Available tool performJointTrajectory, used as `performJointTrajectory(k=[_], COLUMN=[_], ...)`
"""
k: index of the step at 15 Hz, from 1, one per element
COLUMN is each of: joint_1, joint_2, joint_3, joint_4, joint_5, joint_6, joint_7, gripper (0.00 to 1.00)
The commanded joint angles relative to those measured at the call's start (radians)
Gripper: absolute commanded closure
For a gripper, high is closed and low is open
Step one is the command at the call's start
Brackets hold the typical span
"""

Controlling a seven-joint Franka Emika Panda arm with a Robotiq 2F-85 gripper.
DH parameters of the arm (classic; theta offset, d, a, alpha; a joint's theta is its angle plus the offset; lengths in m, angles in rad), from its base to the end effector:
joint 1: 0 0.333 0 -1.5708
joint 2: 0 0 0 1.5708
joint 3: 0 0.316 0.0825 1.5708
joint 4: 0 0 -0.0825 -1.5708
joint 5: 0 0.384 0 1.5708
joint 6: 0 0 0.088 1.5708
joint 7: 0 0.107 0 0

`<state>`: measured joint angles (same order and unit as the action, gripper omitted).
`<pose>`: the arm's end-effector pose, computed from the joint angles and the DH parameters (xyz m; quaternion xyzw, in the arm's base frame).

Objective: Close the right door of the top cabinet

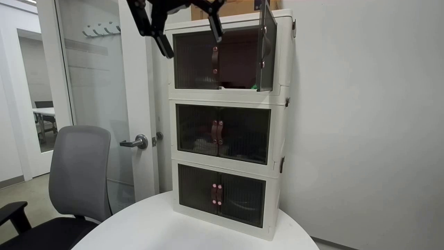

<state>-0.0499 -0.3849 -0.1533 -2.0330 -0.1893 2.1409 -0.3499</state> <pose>0.4627 -0.1170 0.6546 0.9633 0.0995 0.2163 0.1242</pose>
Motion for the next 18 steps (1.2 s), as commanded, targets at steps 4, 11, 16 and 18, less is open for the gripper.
performJointTrajectory(k=[4, 11, 16, 18], joint_1=[-0.042, -0.031, 0.016, 0.029], joint_2=[0.047, 0.140, 0.240, 0.275], joint_3=[-0.068, -0.140, -0.170, -0.169], joint_4=[0.066, 0.155, 0.247, 0.281], joint_5=[0.012, 0.127, 0.362, 0.476], joint_6=[0.060, 0.232, 0.322, 0.313], joint_7=[-0.067, -0.138, -0.328, -0.459], gripper=[0.00, 0.00, 0.00, 0.00])
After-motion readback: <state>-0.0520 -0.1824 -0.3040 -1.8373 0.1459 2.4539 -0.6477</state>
